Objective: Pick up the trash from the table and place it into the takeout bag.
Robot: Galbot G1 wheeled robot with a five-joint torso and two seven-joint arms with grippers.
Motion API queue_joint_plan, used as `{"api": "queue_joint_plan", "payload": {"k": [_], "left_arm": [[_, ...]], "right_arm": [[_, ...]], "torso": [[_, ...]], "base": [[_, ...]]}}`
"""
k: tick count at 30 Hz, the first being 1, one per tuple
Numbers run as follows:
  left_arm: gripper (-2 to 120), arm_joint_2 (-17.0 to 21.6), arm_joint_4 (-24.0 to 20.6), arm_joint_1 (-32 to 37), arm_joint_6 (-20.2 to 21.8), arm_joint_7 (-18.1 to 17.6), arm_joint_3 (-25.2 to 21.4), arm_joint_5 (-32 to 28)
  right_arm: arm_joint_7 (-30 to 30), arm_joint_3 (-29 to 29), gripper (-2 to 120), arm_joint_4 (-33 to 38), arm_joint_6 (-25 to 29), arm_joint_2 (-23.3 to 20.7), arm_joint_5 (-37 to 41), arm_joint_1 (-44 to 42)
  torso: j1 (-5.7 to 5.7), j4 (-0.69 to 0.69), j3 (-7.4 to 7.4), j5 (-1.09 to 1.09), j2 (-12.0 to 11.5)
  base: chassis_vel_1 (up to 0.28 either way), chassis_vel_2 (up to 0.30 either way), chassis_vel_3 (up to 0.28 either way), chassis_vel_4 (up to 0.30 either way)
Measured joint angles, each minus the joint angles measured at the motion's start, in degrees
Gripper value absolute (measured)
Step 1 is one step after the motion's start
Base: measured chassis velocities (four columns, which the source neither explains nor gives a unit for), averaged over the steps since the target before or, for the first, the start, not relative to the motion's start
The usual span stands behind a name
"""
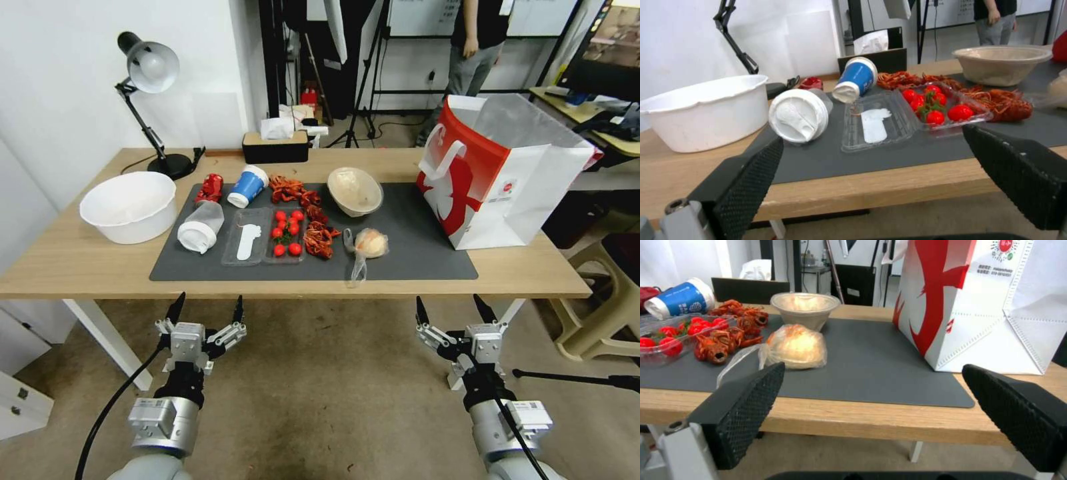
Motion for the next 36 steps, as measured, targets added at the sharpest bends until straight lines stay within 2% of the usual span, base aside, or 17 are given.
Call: {"api": "queue_joint_plan", "payload": {"k": [17,19,21,22,23,27,31,36], "left_arm": [[100,0.00,0.00,0.00,0.00,0.00,0.00,0.00],[100,0.01,0.00,0.01,0.00,-0.08,0.05,-0.04],[100,-0.66,-0.62,0.51,0.67,-1.33,1.68,-0.82],[100,-1.61,-1.69,1.18,1.64,-2.91,3.99,-1.88],[100,-1.61,-1.69,1.18,1.64,-2.91,3.99,-1.88],[100,-5.52,-6.01,4.03,5.79,-9.56,13.30,-6.34],[100,-6.17,-6.81,5.09,5.08,-10.61,14.85,-7.76],[100,-6.08,-6.57,5.11,4.10,-10.65,14.65,-8.11]], "right_arm": [[0.00,0.00,100,0.00,0.00,0.00,0.01,0.00],[-0.17,-0.49,100,0.59,-1.46,-0.32,0.99,-0.32],[-1.01,-3.11,100,2.35,-4.51,-1.16,2.87,-2.74],[-1.09,-3.60,100,2.51,-4.97,-1.36,3.24,-3.22],[-1.09,-3.60,100,2.51,-4.97,-1.36,3.24,-3.22],[-1.50,-3.83,100,1.96,-5.11,-1.85,4.00,-3.50],[-1.73,-3.57,100,1.70,-5.12,-2.24,4.20,-3.25],[-2.10,-2.81,100,1.44,-5.24,-3.21,5.26,-2.70]], "torso": [[0.00,0.00,0.00,0.00,0.00],[0.00,0.00,0.00,0.03,0.00],[0.00,-0.02,0.00,-0.02,0.00],[0.00,0.00,0.00,-0.02,0.00],[0.00,0.00,0.00,-0.02,0.00],[0.00,0.01,0.00,0.03,0.00],[-0.01,0.00,0.00,0.01,0.00],[0.00,0.00,0.00,0.00,0.00]], "base": [[0.000,0.000,0.000,0.000],[0.000,0.000,0.000,0.000],[0.000,0.000,0.000,0.000],[0.000,0.000,0.000,0.000],[0.000,0.000,0.000,0.000],[0.000,0.000,0.000,0.000],[0.000,0.000,0.000,0.000],[0.000,0.000,0.000,0.000]]}}
